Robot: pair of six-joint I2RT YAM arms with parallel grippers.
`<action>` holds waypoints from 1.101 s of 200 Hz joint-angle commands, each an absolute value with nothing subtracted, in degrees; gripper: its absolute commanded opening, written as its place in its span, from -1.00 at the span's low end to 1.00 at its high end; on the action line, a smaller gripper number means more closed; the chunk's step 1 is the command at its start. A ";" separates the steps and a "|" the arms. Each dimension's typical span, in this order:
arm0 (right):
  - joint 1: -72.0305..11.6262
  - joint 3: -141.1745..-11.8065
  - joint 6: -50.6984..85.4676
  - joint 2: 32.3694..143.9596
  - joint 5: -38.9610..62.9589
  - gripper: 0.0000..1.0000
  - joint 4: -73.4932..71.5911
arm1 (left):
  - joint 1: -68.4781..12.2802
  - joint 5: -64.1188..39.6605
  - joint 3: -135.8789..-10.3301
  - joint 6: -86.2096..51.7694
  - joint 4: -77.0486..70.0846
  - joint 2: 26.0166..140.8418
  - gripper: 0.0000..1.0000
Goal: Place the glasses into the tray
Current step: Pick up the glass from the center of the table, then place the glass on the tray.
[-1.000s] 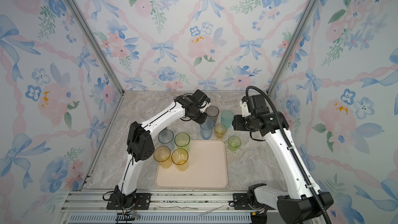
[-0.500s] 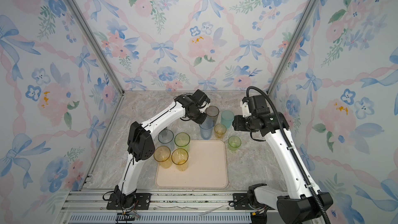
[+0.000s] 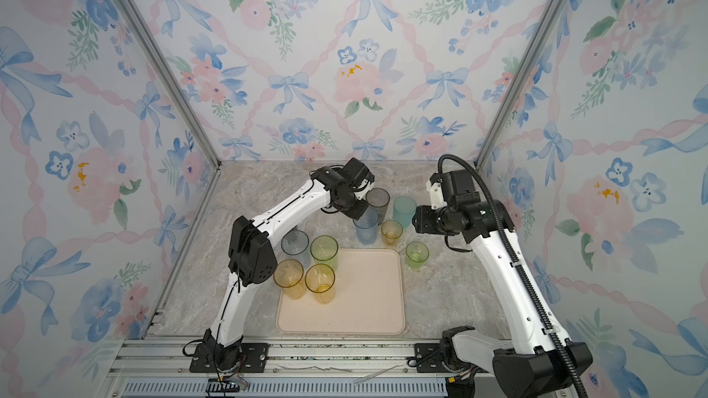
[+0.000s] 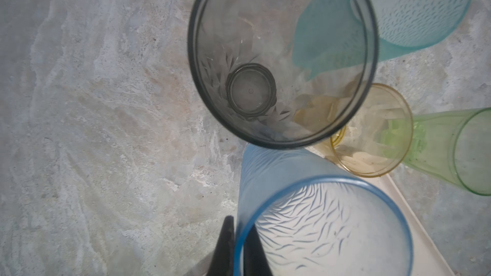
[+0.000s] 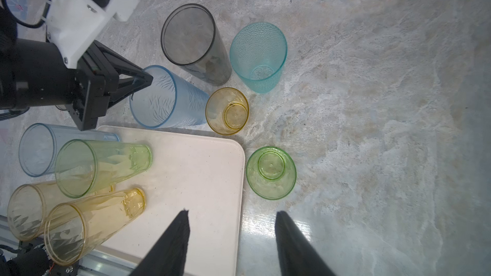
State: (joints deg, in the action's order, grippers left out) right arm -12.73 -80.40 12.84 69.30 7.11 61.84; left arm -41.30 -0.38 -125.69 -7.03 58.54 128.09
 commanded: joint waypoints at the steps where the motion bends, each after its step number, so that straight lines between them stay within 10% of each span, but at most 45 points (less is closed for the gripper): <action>1: -12.02 -79.63 13.30 68.38 8.35 0.10 60.97 | -41.62 1.94 -128.30 -5.10 60.05 125.69 -0.95; 220: -19.96 -76.71 14.90 71.75 10.81 0.09 61.43 | -48.44 -1.79 -121.77 -2.99 70.22 116.19 -0.96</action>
